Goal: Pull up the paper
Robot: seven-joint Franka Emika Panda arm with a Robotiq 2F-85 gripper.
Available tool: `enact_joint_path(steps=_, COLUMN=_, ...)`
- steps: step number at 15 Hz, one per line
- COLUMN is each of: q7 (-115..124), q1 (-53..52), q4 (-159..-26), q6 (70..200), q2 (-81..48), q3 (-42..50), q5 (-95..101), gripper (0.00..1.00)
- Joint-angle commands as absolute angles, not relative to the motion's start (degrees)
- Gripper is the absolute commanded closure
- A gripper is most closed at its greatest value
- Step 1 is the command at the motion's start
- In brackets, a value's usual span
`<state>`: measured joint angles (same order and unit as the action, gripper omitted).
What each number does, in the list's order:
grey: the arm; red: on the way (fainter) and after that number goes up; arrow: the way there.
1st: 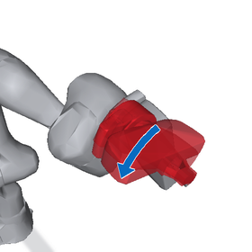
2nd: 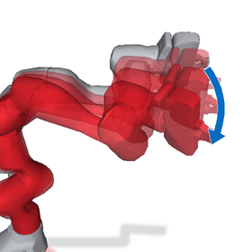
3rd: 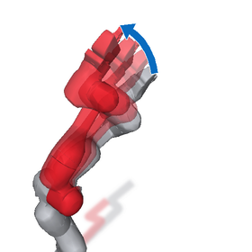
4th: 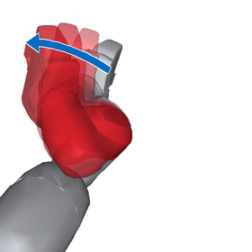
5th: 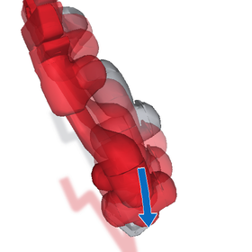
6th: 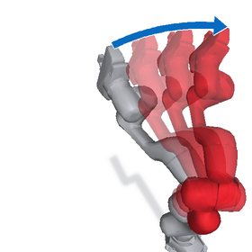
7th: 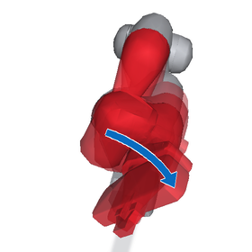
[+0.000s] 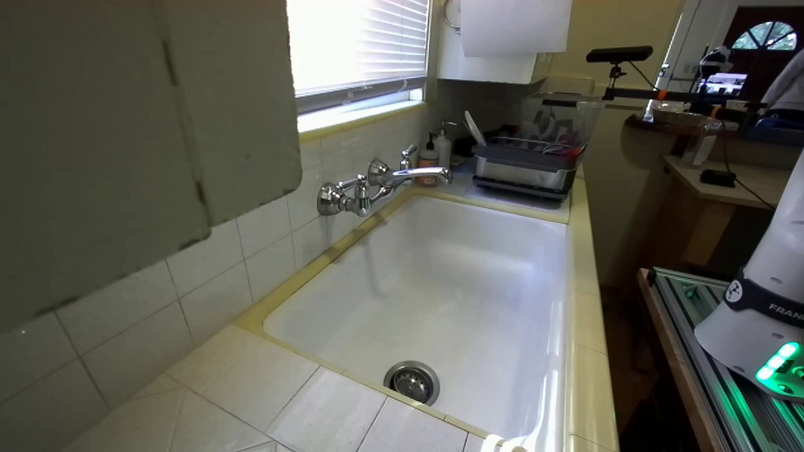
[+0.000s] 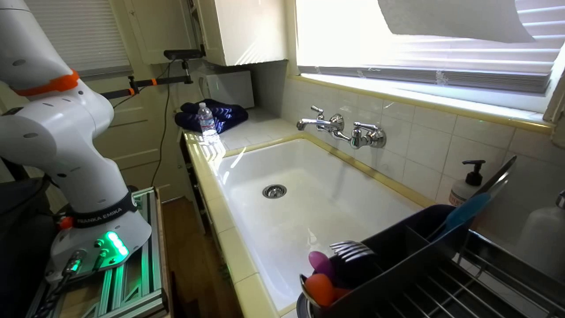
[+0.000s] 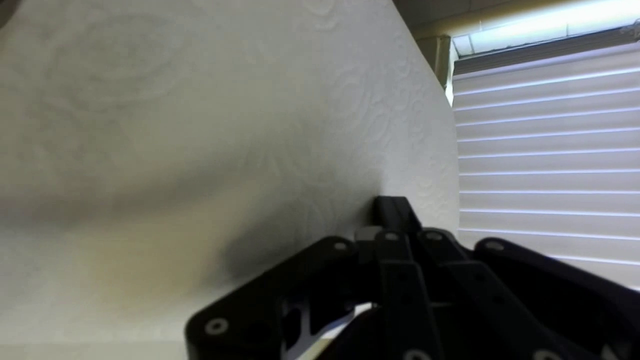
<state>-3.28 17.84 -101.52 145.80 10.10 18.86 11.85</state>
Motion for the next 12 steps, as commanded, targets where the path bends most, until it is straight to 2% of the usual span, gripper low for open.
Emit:
enact_joint_path(steps=1, q7=-4.5, q1=18.56, q4=-100.37, q6=144.37, q2=11.36, q3=19.47, q5=10.94, gripper=1.0)
enact_joint_path(steps=12, q7=-4.62, q1=19.25, q4=-97.8, q6=144.82, q2=10.84, q3=22.1, q5=8.49, gripper=1.0)
